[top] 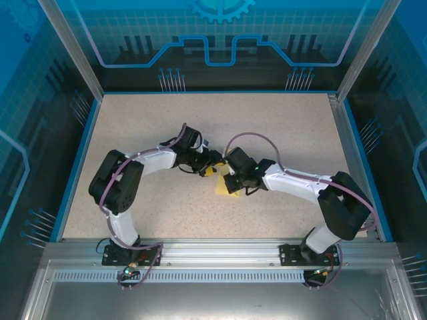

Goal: Fold a paper plane with a square sheet of paper (pick it up from the middle)
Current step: Third fold the triangle at the center of the table.

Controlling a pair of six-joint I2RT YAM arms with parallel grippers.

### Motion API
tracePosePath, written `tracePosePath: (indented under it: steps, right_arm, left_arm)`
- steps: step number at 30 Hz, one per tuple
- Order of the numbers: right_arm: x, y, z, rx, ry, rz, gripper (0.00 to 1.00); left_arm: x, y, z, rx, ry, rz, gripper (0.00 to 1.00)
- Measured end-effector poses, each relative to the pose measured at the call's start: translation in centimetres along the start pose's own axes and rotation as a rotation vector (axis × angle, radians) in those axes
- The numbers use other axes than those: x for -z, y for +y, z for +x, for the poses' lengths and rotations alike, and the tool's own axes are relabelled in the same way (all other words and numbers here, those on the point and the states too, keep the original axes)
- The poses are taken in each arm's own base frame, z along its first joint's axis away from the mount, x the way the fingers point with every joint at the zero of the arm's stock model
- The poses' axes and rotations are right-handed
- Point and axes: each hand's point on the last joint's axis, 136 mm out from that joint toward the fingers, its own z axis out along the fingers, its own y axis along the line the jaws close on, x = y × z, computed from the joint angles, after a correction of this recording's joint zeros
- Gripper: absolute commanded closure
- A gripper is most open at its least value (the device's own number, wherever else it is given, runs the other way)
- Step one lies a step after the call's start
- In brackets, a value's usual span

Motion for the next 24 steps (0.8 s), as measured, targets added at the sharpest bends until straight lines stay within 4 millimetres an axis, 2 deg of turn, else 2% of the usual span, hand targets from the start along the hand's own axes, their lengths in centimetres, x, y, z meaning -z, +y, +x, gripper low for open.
tracePosePath:
  steps: [4,8,11,18,24]
  right_arm:
    - [0.2,-0.8,-0.2,-0.064,0.000,-0.097,0.96]
    - [0.4,-1.4,-0.6,-0.117,0.002,-0.187,0.96]
    - [0.3,-1.9,-0.4,-0.142,0.007,-0.222,0.96]
    - [0.1,-2.2,0.5,-0.167,0.029,-0.249,0.95]
    - [0.0,-2.2,0.7,-0.171,0.030,-0.253,0.95]
  left_arm:
    - [0.8,0.5,0.7,-0.012,-0.022,-0.020,0.60]
    - [-0.1,1.6,2.2,-0.023,0.000,-0.057,0.75]
    - [-0.8,2.3,3.6,-0.028,0.029,-0.079,0.81]
    - [-1.8,2.9,5.4,-0.044,0.072,-0.112,0.84]
    - [-3.7,4.6,5.5,-0.023,0.099,-0.171,0.85]
